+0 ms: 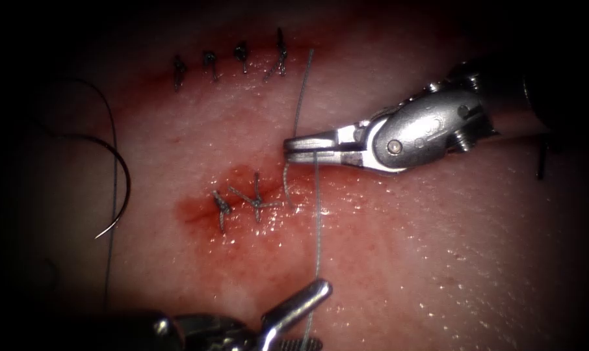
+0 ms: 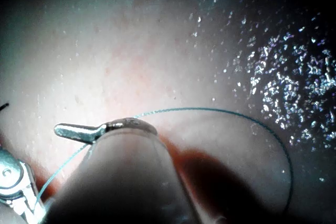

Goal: Wound Closure

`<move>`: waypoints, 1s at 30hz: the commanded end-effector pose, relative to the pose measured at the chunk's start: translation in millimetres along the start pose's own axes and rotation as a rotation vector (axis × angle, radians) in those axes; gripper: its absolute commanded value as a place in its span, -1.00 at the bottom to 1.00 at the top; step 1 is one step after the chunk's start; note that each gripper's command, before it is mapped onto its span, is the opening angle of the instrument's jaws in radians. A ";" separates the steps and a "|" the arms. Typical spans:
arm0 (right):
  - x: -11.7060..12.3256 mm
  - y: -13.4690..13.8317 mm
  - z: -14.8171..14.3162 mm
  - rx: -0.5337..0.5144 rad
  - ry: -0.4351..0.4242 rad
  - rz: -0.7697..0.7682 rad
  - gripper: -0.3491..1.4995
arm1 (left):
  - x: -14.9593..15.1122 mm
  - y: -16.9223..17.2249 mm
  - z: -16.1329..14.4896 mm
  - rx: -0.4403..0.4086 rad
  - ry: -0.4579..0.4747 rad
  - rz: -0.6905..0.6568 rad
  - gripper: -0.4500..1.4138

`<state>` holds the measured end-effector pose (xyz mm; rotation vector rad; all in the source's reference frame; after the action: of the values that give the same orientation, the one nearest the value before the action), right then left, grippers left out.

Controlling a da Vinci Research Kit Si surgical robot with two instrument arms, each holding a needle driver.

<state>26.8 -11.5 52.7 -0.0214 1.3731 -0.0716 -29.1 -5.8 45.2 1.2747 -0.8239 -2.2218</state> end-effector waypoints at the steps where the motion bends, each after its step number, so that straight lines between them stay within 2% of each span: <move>1: -1.0 0.3 0.6 -0.005 0.001 0.004 -1.00 | 0.2 0.7 0.5 -0.002 0.002 -0.001 0.57; 8: -2.3 2.0 -0.2 -0.033 0.017 0.019 -1.00 | 0.0 0.9 0.4 0.001 0.005 -0.004 0.46; 17: -2.8 2.9 -0.4 -0.055 0.020 0.028 -1.00 | 0.0 1.1 0.4 -0.037 0.011 -0.006 0.35; 20: -2.9 3.0 -0.4 -0.057 0.021 0.034 -1.00 | 0.0 1.1 0.2 -0.049 0.015 -0.005 0.22; 21: -2.9 3.0 -0.4 -0.060 0.019 0.039 -1.00 | 0.0 1.1 0.2 -0.049 0.015 -0.004 0.12; 24: -3.0 3.1 -0.4 -0.063 0.017 0.039 -1.00 | 0.2 1.3 0.2 -0.058 0.017 -0.001 0.04; 30: -3.0 3.2 -0.4 -0.068 0.015 0.046 -1.00 | 0.8 1.9 0.3 -0.089 0.027 0.007 0.12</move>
<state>25.2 -7.9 54.9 -0.0468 1.3890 0.0143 -29.0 -7.1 45.6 1.2531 -0.7099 -2.2033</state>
